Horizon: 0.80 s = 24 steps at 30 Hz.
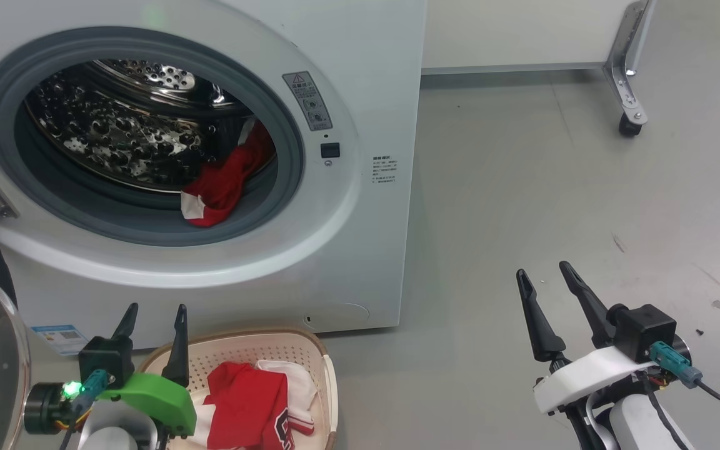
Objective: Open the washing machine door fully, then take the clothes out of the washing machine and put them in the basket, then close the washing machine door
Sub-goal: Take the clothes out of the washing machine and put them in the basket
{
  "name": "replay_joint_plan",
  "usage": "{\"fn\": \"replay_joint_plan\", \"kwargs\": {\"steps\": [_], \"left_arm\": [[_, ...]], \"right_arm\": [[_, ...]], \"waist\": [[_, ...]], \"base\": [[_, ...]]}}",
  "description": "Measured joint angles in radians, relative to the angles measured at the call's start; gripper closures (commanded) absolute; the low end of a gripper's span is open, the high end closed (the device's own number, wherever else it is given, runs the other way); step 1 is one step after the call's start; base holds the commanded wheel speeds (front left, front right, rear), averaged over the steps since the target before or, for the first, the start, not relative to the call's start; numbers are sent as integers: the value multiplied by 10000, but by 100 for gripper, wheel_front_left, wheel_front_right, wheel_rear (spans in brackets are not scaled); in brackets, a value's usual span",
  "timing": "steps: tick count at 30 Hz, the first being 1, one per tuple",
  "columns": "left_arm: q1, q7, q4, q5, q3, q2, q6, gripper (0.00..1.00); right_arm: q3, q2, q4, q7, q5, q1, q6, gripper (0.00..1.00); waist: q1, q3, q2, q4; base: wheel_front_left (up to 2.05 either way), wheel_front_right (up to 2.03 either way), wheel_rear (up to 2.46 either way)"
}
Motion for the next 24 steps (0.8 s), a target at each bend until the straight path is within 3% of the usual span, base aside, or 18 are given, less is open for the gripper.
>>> {"fn": "replay_joint_plan", "kwargs": {"steps": [24], "left_arm": [[1612, -2, -2196, -115, -123, -6, 109, 0]], "right_arm": [[-38, 46, -242, 0, -88, 368, 0, 0]], "waist": [[0, -312, 0, -105]], "base": [[0, 0, 0]]}}
